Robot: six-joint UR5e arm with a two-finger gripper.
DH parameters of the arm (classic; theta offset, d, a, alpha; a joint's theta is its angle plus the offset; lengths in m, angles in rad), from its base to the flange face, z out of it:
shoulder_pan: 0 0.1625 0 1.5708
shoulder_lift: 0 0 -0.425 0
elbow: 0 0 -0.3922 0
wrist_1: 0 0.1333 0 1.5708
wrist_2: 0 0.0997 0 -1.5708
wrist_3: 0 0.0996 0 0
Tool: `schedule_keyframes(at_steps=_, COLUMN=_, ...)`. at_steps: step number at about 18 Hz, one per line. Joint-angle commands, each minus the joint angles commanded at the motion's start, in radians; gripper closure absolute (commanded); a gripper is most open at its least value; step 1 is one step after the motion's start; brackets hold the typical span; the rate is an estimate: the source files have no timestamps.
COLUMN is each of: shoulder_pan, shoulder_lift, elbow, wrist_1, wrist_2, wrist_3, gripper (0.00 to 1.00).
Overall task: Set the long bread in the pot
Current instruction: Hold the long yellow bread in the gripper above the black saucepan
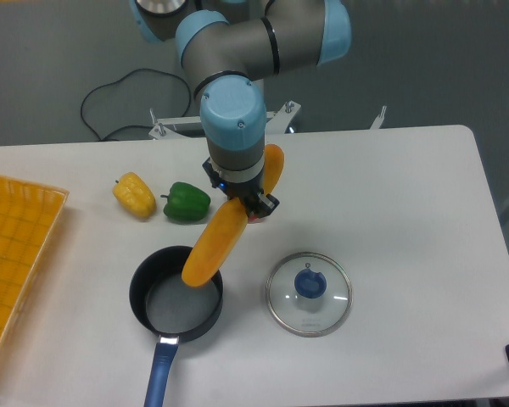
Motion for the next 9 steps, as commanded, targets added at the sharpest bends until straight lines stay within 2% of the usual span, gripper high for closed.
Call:
schedule_keyframes(at_steps=3, shoulder_pan=-0.003, shoulder_lift=0.006, elbow=-0.026, wrist_1=0.002, wrist_2=0.005, wrist_3=-0.002, gripper=0.55)
schedule_keyframes(at_steps=9, shoulder_pan=-0.002, shoulder_lift=0.006, elbow=-0.014, wrist_1=0.002, wrist_2=0.002, wrist_3=-0.003, gripper=0.55)
